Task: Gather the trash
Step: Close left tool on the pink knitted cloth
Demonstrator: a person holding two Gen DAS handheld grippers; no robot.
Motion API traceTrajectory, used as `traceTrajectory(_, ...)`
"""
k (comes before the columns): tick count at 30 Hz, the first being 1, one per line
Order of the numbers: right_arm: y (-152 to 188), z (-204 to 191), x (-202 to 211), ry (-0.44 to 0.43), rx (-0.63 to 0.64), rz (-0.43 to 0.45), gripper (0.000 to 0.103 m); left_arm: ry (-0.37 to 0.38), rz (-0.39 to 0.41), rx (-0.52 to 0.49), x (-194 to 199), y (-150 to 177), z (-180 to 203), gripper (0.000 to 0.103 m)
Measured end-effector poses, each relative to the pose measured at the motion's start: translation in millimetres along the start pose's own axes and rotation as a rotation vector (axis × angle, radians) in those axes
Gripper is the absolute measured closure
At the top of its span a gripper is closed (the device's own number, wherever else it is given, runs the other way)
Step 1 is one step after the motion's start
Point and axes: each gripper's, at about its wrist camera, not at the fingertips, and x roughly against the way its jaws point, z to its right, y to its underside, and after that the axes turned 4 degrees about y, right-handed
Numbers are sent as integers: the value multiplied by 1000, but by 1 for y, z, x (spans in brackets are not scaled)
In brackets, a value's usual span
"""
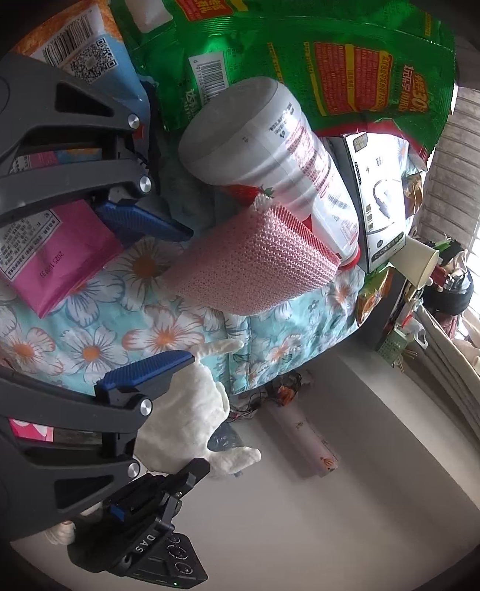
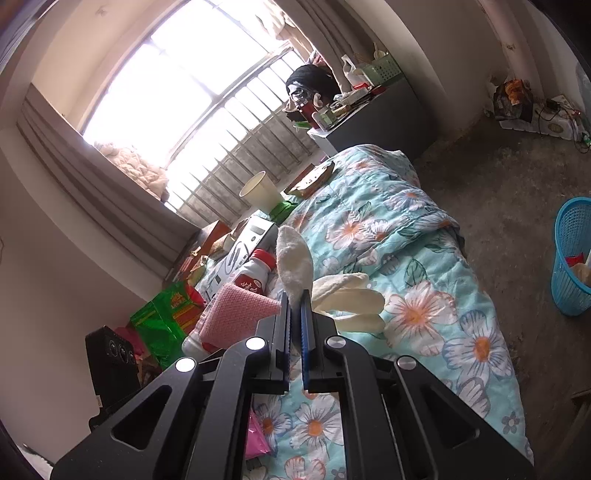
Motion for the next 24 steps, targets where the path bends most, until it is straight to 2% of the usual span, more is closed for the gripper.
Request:
traceTrajectory(6,1,3,-4,-12,-6,-7,98,-76,16,24,-11,-4,1,44)
traceTrajectory(17,2,16,-9,-29,-30,-17,98,-115,56,57,-18,-6,1,46)
traceTrajectory(24,2,21,-8,-28,-33,-16,98,-105,68,55,-17,-7,1,68)
